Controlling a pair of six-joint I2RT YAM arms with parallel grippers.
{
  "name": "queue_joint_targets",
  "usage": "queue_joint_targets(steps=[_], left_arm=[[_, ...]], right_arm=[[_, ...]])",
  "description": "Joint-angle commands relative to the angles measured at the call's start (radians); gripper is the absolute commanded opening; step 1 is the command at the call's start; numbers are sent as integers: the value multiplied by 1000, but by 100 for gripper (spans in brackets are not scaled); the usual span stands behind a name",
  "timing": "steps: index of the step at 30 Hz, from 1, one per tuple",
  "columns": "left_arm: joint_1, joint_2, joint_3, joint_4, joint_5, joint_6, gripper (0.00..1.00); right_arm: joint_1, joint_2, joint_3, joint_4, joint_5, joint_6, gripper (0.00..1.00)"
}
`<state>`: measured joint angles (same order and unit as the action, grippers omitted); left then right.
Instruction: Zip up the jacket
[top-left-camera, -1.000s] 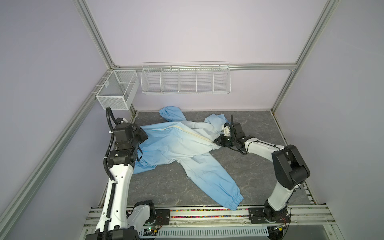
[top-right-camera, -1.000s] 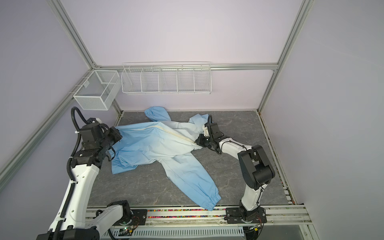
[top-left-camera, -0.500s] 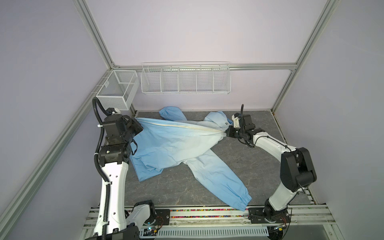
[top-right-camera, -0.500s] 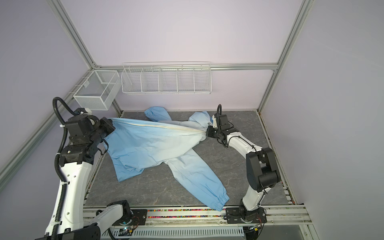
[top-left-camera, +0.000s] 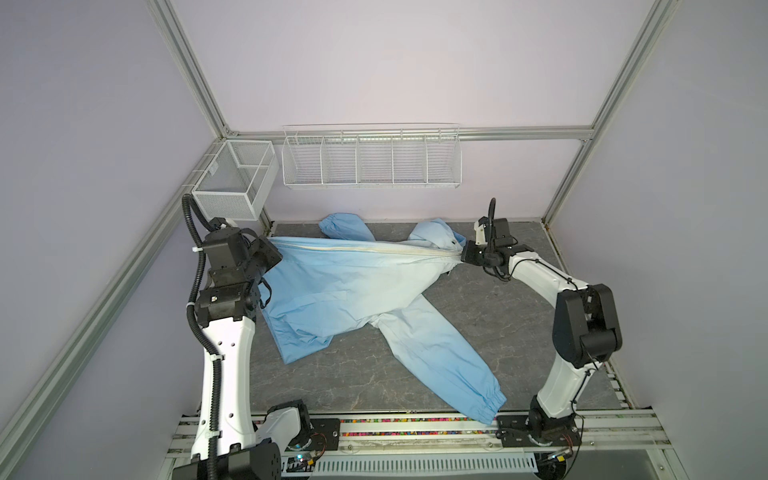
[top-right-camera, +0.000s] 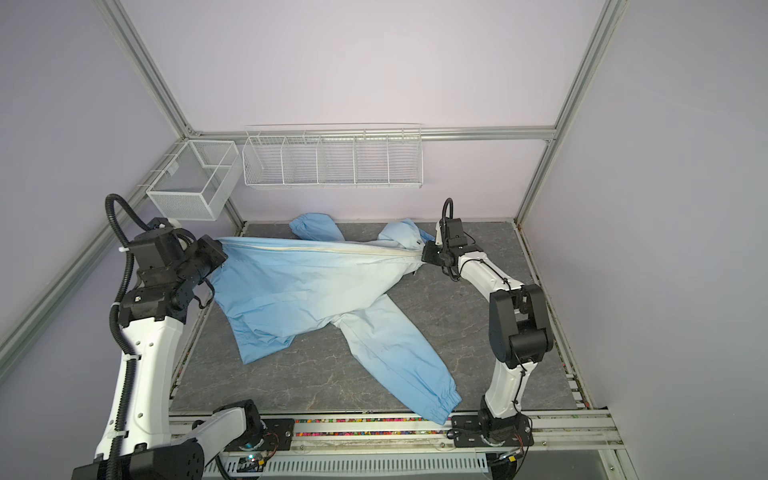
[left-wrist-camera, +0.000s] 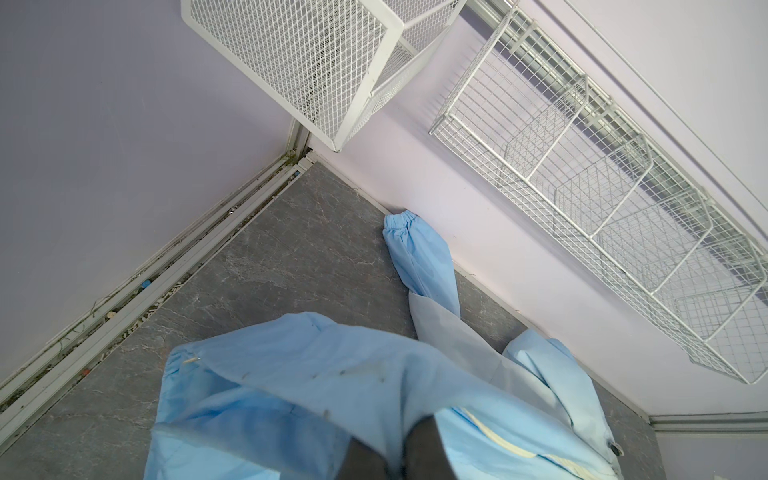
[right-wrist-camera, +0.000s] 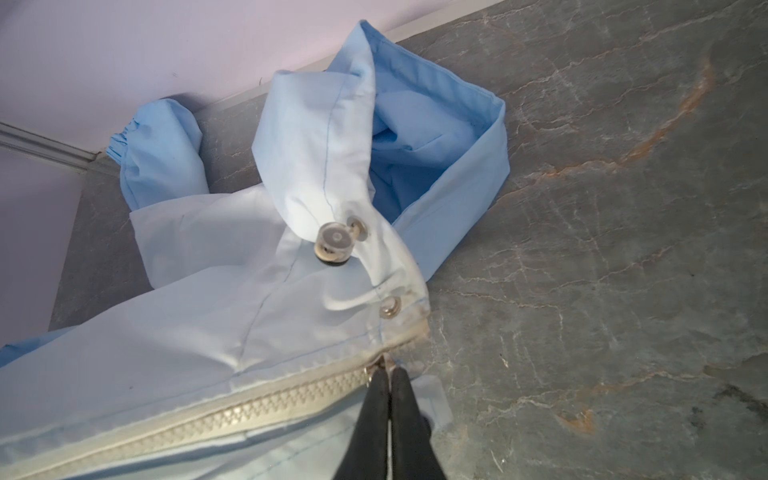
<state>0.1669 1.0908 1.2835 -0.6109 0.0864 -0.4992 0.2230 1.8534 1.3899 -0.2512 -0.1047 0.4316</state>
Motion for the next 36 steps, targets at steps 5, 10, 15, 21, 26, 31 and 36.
queue_joint_targets(steps=[5, 10, 15, 21, 26, 31, 36], left_arm=[[35, 27, 59, 84, -38, 16, 0], [34, 66, 64, 126, 26, 5, 0], [34, 151, 133, 173, 117, -26, 0], [34, 247, 307, 249, 249, -104, 0], [34, 279, 418, 349, 311, -208, 0], [35, 191, 243, 396, 331, -227, 0], [37, 5, -84, 339, 371, -176, 0]], right_arm=[[-81, 53, 104, -58, 84, -24, 7], [-98, 47, 159, -55, 5, -20, 7], [-136, 25, 300, -28, -149, 40, 7], [-214, -13, 562, 42, -314, 136, 7], [-293, -43, 645, 148, -389, 226, 7], [-327, -110, 489, 154, -434, 219, 7], [-349, -302, 43, 171, -434, 207, 7]])
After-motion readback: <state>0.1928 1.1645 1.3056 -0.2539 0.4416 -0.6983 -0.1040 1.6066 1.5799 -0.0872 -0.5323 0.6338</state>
